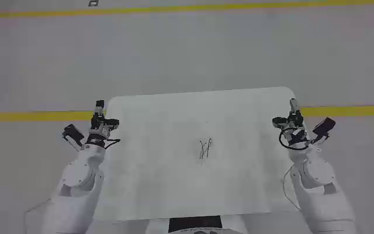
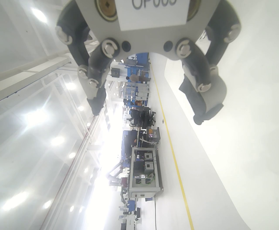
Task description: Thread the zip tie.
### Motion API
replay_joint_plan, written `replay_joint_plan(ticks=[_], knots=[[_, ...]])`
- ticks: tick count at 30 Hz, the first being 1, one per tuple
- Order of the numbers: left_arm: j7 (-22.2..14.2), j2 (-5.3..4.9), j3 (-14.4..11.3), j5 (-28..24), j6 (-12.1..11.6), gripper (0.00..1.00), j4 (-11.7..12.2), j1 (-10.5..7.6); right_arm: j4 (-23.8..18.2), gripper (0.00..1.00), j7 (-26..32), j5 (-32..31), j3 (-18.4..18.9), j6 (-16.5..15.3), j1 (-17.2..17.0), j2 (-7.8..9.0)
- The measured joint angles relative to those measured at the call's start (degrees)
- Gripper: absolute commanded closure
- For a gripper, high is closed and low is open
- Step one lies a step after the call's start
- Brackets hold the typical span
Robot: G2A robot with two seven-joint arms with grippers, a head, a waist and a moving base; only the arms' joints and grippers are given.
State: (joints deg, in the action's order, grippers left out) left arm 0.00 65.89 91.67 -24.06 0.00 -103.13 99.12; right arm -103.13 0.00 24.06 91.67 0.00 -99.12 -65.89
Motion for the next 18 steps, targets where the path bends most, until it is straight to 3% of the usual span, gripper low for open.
replay_joint_plan(ticks=[4,11,18], knots=[[0.0,0.0,0.0,0.0,0.0,0.0,0.0,0.0,-0.73,0.0,0.73,-1.47,-0.4,-0.46,0.22,0.04],[0.0,0.0,0.0,0.0,0.0,0.0,0.0,0.0,-3.25,0.0,6.86,-18.21,-3.92,0.06,-0.06,0.5],[0.0,0.0,0.0,0.0,0.0,0.0,0.0,0.0,-3.42,0.0,7.32,-18.64,-4.18,-0.07,-0.22,0.47]])
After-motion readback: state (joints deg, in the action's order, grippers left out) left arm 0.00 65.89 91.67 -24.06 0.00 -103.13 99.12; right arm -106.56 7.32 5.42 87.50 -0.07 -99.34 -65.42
